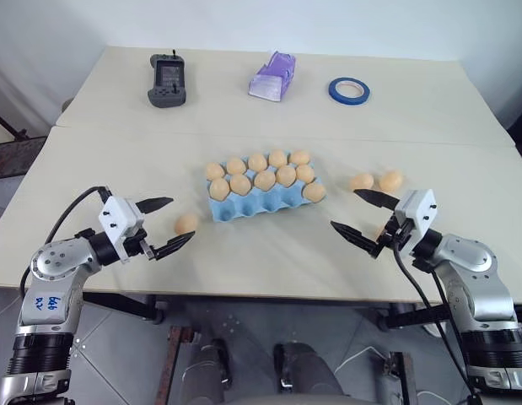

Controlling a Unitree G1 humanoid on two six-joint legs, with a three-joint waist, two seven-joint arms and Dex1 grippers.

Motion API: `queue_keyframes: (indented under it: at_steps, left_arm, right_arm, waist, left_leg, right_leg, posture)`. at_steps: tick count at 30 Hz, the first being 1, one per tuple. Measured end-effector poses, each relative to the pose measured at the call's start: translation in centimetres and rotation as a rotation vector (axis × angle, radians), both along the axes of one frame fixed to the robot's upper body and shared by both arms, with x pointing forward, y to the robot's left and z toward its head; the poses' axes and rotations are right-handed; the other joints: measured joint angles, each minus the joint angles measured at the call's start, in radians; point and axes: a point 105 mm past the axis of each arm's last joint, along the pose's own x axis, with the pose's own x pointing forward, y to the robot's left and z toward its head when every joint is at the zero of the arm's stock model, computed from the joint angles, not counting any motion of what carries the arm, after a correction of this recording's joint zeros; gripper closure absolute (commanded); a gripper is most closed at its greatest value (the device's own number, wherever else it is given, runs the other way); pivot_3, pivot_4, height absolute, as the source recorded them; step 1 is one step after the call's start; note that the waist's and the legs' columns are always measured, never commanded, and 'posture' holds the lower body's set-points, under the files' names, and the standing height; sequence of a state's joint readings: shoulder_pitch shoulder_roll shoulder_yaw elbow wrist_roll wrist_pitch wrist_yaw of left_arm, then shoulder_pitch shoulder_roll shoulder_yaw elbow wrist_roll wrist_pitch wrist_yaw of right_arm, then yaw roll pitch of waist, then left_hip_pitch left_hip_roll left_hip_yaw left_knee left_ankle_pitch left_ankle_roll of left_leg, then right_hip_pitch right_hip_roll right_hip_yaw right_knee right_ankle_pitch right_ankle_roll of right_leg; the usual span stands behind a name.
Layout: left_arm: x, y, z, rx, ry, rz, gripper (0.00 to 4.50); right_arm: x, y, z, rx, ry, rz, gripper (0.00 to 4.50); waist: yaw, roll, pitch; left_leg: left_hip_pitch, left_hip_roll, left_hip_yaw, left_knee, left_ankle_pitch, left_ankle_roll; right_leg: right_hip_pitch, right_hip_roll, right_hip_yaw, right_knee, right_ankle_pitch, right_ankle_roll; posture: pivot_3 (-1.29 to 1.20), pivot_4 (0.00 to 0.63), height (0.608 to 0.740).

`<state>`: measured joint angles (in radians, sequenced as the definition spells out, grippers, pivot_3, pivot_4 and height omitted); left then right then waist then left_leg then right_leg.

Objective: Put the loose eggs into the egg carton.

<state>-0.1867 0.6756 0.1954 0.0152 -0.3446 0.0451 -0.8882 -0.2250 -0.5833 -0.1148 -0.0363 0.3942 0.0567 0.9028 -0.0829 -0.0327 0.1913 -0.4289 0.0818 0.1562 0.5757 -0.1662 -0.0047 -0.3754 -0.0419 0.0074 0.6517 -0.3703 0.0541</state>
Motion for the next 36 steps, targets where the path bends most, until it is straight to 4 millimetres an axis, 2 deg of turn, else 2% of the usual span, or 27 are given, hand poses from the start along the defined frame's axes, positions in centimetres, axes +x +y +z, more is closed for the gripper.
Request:
queue_keyframes:
  at_steps: [5, 8, 10, 15, 20, 23, 27, 30, 35, 36]
  left_arm:
    - [0.1, -0.2, 0.1, -0.014, 0.001, -0.002, 0.0]
    - [0.0, -1.5, 0.3, -0.038, -0.005, -0.059, 0.0]
    - [-0.3, -2.5, 0.2, -0.037, 0.008, -0.111, 0.0]
    - [-1.3, -6.6, -0.3, -0.043, 0.034, -0.292, 0.0]
    - [-1.4, -9.8, -0.6, -0.061, 0.044, -0.407, 0.0]
    - [-1.5, -11.4, -0.5, -0.081, 0.041, -0.456, 0.0]
    - [-1.7, -11.9, -0.6, -0.079, 0.046, -0.478, 0.0]
    - [-1.7, -11.9, -0.6, -0.077, 0.046, -0.475, 0.0]
    - [-1.4, -11.4, -0.2, -0.107, 0.051, -0.44, 0.0]
    - [-1.3, -11.3, -0.1, -0.109, 0.047, -0.431, 0.0]
  right_arm:
    - [0.0, 0.1, 0.0, 0.002, -0.012, -0.009, 0.03]
    - [-0.3, -0.8, -0.2, 0.009, -0.01, -0.057, 0.03]
    - [-0.8, -2.0, -0.5, 0.01, -0.005, -0.111, 0.03]
    - [-2.9, -6.8, -0.8, -0.033, 0.002, -0.295, 0.03]
    - [-4.6, -9.3, -2.5, -0.039, 0.065, -0.394, 0.03]
    - [-4.6, -10.5, -4.1, -0.027, 0.13, -0.427, 0.03]
    - [-4.0, -10.9, -4.7, -0.007, 0.161, -0.419, 0.03]
    - [-2.7, -10.9, -5.0, 0.001, 0.169, -0.4, 0.03]
    - [-0.9, -10.0, -5.8, 0.001, 0.203, -0.336, 0.03]
    - [-0.7, -9.7, -6.0, 0.002, 0.212, -0.32, 0.41]
  waist:
    - [0.001, 0.0, 0.0]
    - [0.006, 0.0, 0.0]
    - [0.013, 0.0, 0.0]
    - [0.03, 0.0, 0.0]
    - [0.023, 0.0, 0.0]
    - [0.021, 0.0, 0.0]
    - [0.02, 0.0, 0.0]
    - [0.02, 0.0, 0.0]
    - [0.024, 0.0, 0.0]
    - [0.024, 0.0, 0.0]
  left_leg:
    - [0.0, 0.0, 0.0, 0.001, 0.0, 0.0]
    - [0.0, 0.0, -0.001, 0.001, 0.0, 0.0]
    - [0.0, 0.0, -0.001, 0.001, 0.0, 0.0]
    - [0.0, 0.0, -0.001, 0.003, 0.0, 0.0]
    - [0.002, 0.0, -0.001, 0.005, 0.0, 0.001]
    - [0.004, 0.0, -0.001, 0.006, 0.0, 0.002]
    - [0.004, 0.0, -0.002, 0.006, 0.0, 0.002]
    - [0.005, 0.0, -0.002, 0.006, 0.0, 0.002]
    - [0.005, 0.0, -0.002, 0.006, 0.0, 0.002]
    - [0.005, 0.0, -0.003, 0.006, 0.0, 0.002]
  right_leg:
    - [0.0, 0.0, 0.0, 0.001, 0.0, 0.0]
    - [0.0, 0.0, 0.0, 0.001, 0.0, 0.0]
    - [0.0, 0.0, 0.0, 0.001, 0.0, 0.0]
    - [0.001, 0.0, 0.0, 0.001, 0.0, 0.0]
    - [0.004, 0.001, 0.0, 0.001, 0.001, 0.002]
    - [0.006, 0.0, 0.0, 0.001, 0.001, 0.002]
    - [0.007, 0.001, 0.0, 0.001, 0.001, 0.002]
    - [0.007, 0.001, 0.0, 0.001, 0.001, 0.002]
    - [0.008, 0.001, 0.0, 0.001, 0.001, 0.002]
    - [0.008, 0.001, -0.001, 0.001, 0.001, 0.002]
  posture:
    - [0.0, 0.15, 0.74]
    - [0.0, 0.15, 0.74]
    - [0.0, 0.15, 0.74]
    - [0.0, 0.15, 0.74]
    - [0.0, 0.15, 0.74]
    - [0.0, 0.15, 0.74]
    - [0.0, 0.15, 0.74]
    - [0.0, 0.15, 0.74]
    - [0.0, 0.15, 0.74]
    - [0.0, 0.15, 0.74]
